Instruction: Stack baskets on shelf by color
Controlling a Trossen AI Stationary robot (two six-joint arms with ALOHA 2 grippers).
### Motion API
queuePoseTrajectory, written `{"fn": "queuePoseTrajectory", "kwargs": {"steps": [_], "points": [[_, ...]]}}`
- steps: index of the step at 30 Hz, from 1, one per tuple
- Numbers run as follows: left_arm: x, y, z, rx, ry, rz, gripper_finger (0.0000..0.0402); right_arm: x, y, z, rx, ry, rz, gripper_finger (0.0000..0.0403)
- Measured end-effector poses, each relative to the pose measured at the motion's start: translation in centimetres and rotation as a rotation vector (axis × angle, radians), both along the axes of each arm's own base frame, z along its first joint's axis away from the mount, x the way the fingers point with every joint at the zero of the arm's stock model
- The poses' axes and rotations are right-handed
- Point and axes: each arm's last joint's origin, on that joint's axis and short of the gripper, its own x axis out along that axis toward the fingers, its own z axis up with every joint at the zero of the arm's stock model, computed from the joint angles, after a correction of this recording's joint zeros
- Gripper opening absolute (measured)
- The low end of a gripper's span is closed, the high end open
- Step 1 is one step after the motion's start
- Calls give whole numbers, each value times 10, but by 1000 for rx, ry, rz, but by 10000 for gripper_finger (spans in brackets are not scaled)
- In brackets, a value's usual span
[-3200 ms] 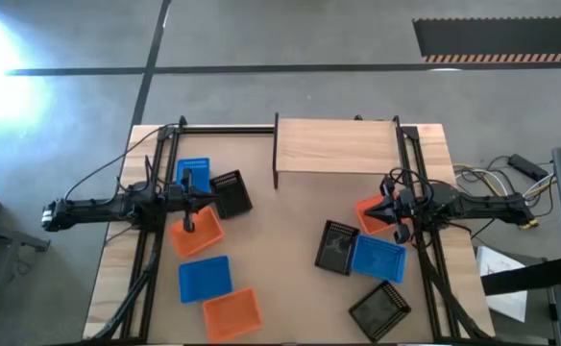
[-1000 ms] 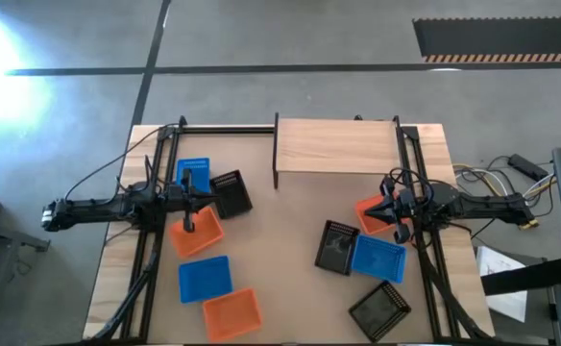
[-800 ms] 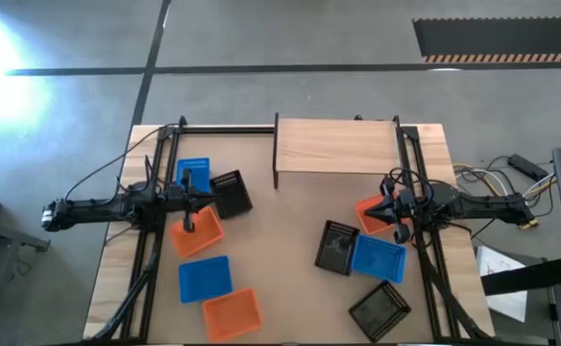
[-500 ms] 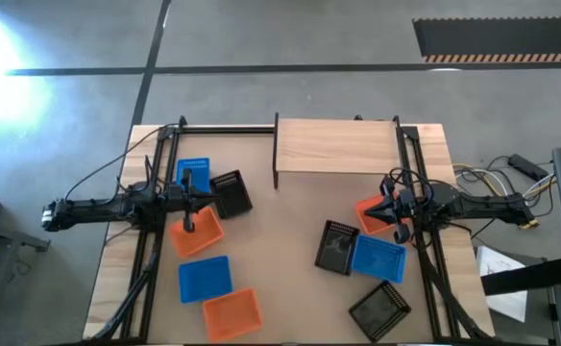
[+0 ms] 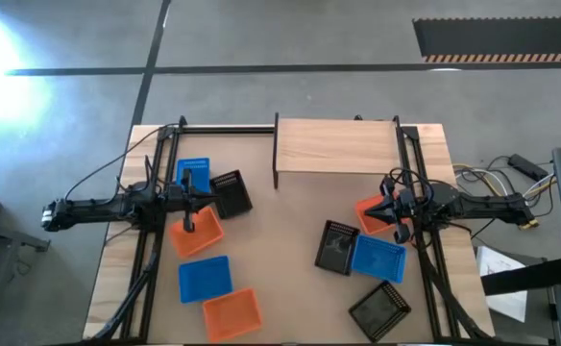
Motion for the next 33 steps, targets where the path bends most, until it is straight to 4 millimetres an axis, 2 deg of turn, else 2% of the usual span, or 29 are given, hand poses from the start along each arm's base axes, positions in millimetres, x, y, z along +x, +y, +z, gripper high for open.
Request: {"fn": "queuePoseTrajectory", "kwargs": {"steps": [11, 18, 21, 23, 29, 33], "points": [[0, 0, 0, 0, 0, 0, 6, 0, 0, 6, 8, -58, 1, 9], [0, 0, 0, 0, 0, 0, 6, -1, 2, 17, 228, -146, 63, 9], [0, 0, 0, 0, 0, 0, 6, 0, 9, 23, 259, -251, 146, 9], [0, 0, 0, 0, 0, 0, 6, 1, 14, 27, 250, -295, 110, 9], [0, 0, 0, 0, 0, 0, 6, 11, 32, 31, 187, -180, -103, 9], [0, 0, 0, 0, 0, 0, 6, 27, 50, 34, 56, -16, -208, 9]]}}
